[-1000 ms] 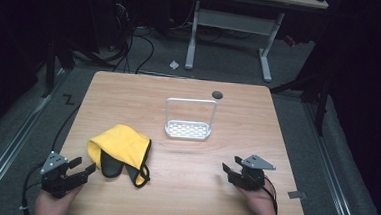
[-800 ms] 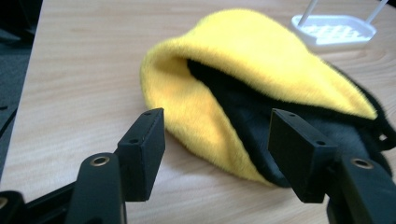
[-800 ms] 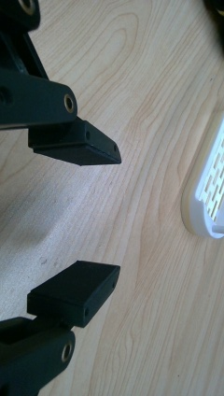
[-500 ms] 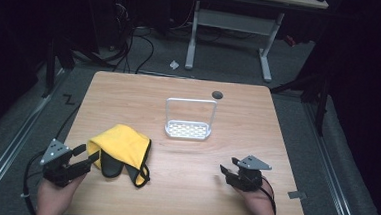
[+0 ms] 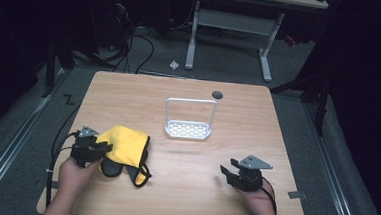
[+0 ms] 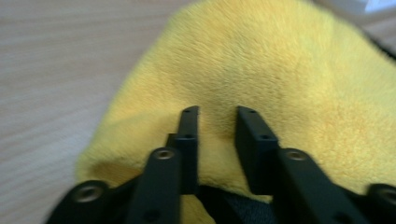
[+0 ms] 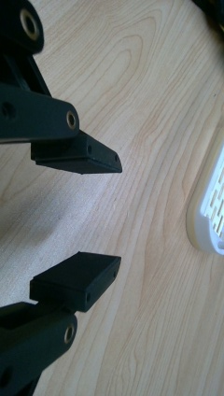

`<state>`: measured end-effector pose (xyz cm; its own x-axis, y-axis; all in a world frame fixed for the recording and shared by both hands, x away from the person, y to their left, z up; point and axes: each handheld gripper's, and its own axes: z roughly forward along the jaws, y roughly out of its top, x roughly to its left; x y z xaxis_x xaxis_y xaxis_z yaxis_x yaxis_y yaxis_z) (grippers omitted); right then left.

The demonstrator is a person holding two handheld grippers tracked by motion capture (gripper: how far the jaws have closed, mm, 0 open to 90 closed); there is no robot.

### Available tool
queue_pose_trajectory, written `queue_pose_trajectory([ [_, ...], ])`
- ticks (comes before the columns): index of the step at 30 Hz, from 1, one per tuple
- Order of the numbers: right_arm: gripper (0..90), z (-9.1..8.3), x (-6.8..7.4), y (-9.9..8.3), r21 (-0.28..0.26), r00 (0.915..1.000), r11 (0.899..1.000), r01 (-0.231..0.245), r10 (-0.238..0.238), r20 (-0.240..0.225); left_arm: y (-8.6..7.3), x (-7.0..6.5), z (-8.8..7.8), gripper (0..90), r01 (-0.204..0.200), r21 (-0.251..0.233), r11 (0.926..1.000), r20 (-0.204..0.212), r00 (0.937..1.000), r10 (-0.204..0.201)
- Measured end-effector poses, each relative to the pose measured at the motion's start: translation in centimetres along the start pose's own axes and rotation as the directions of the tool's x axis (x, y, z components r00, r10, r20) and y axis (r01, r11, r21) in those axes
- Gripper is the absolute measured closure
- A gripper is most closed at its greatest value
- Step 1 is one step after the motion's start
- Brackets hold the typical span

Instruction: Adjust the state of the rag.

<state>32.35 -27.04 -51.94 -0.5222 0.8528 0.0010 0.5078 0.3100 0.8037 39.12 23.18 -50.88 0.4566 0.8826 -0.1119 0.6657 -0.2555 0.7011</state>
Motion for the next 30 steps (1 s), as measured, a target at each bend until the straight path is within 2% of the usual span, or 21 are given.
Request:
queue_pose_trajectory([
  [3, 51.6, 0.0, 0.0, 0.0, 0.0, 1.0, 1.0, 0.004, -0.004, -0.001, -0.6, -0.9, 0.3, 85.7, -0.024, -0.01, 0.9997, 0.003, 0.9997, 0.024],
  [4, 52.9, 0.1, 0.0, 0.0, 0.002, 1.0, 1.0, 0.007, -0.007, -0.004, -0.8, -1.6, 0.3, 88.1, -0.041, -0.014, 0.9991, 0.027, 0.9988, 0.042],
  [5, 52.9, 0.1, 0.0, 0.0, 0.002, 1.0, 1.0, 0.007, -0.007, -0.004, -0.8, -1.6, 0.3, 88.4, -0.041, -0.014, 0.9991, 0.027, 0.9988, 0.042],
  [7, 53.0, 0.1, 0.1, 0.0, 0.008, 0.9999, 1.0, 0.011, -0.011, -0.009, -1.1, -2.9, 0.4, 88.4, -0.066, -0.02, 0.9976, 0.056, 0.9962, 0.067],
  [10, 53.0, 0.2, 0.3, 0.1, 0.007, 0.9998, 1.0, 0.015, -0.015, -0.013, -1.4, -4.4, 0.6, 88.1, -0.079, -0.035, 0.9963, 0.099, 0.9918, 0.082],
  [11, 53.0, 0.2, 0.3, 0.1, 0.007, 0.9998, 1.0, 0.015, -0.015, -0.013, -1.4, -4.4, 0.6, 87.8, -0.079, -0.035, 0.9963, 0.099, 0.9918, 0.082],
  [12, 52.9, 0.2, 0.3, 0.1, 0.007, 0.9997, 1.0, 0.022, -0.022, -0.013, -1.6, -5.4, 0.7, 87.6, -0.086, -0.042, 0.9954, 0.116, 0.9891, 0.091],
  [13, 52.9, 0.2, 0.3, 0.1, 0.007, 0.9997, 1.0, 0.022, -0.022, -0.013, -1.6, -5.4, 0.7, 87.6, -0.086, -0.042, 0.9954, 0.116, 0.9891, 0.091],
  [14, 52.8, 0.2, 0.3, 0.0, 0.01, 0.9998, 1.0, 0.018, -0.017, -0.013, -1.7, -6.2, 0.7, 87.5, -0.09, -0.046, 0.9949, 0.12, 0.9883, 0.094],
  [15, 52.9, 0.2, 0.3, 0.0, 0.011, 0.9998, 1.0, 0.017, -0.017, -0.013, -1.7, -6.2, 0.7, 87.5, -0.09, -0.046, 0.9949, 0.12, 0.9883, 0.094],
  [18, 52.9, 0.2, 0.3, 0.0, 0.011, 0.9998, 1.0, 0.015, -0.014, -0.015, -1.8, -7.7, 0.8, 87.3, -0.1, -0.044, 0.994, 0.136, 0.9851, 0.105],
  [21, 52.9, 0.3, 0.4, 0.1, 0.011, 0.9997, 1.0, 0.011, -0.011, -0.021, -2.0, -9.5, 1.1, 87.2, -0.105, -0.052, 0.9931, 0.167, 0.9794, 0.113],
  [22, 52.9, 0.3, 0.4, 0.1, 0.011, 0.9997, 1.0, 0.009, -0.009, -0.022, -2.0, -9.5, 1.1, 87.1, -0.105, -0.052, 0.9931, 0.167, 0.9794, 0.113],
  [23, 52.9, 0.3, 0.5, 0.1, 0.011, 0.9996, 1.0, 0.009, -0.008, -0.026, -2.1, -10.6, 1.4, 86.8, -0.102, -0.056, 0.9932, 0.188, 0.9758, 0.111],
  [24, 52.9, 0.3, 0.5, 0.1, 0.011, 0.9996, 1.0, 0.009, -0.008, -0.026, -2.1, -10.6, 1.4, 86.4, -0.102, -0.056, 0.9932, 0.188, 0.9758, 0.111],
  [27, 52.9, 0.3, 0.7, 0.1, 0.013, 0.999, 1.0, 0.008, -0.007, -0.044, -2.2, -12.1, 1.7, 84.4, -0.099, -0.062, 0.9931, 0.227, 0.9674, 0.111],
  [28, 52.9, 0.4, 0.8, 0.1, 0.013, 0.9987, 1.0, 0.014, -0.013, -0.05, -2.3, -12.8, 1.8, 83.4, -0.105, -0.07, 0.992, 0.243, 0.9626, 0.119],
  [30, 52.9, 0.5, 1.0, 0.0, 0.019, 0.9981, 1.0, 0.024, -0.023, -0.058, -2.4, -13.0, 1.7, 79.1, -0.103, -0.078, 0.9916, 0.249, 0.9612, 0.119],
])
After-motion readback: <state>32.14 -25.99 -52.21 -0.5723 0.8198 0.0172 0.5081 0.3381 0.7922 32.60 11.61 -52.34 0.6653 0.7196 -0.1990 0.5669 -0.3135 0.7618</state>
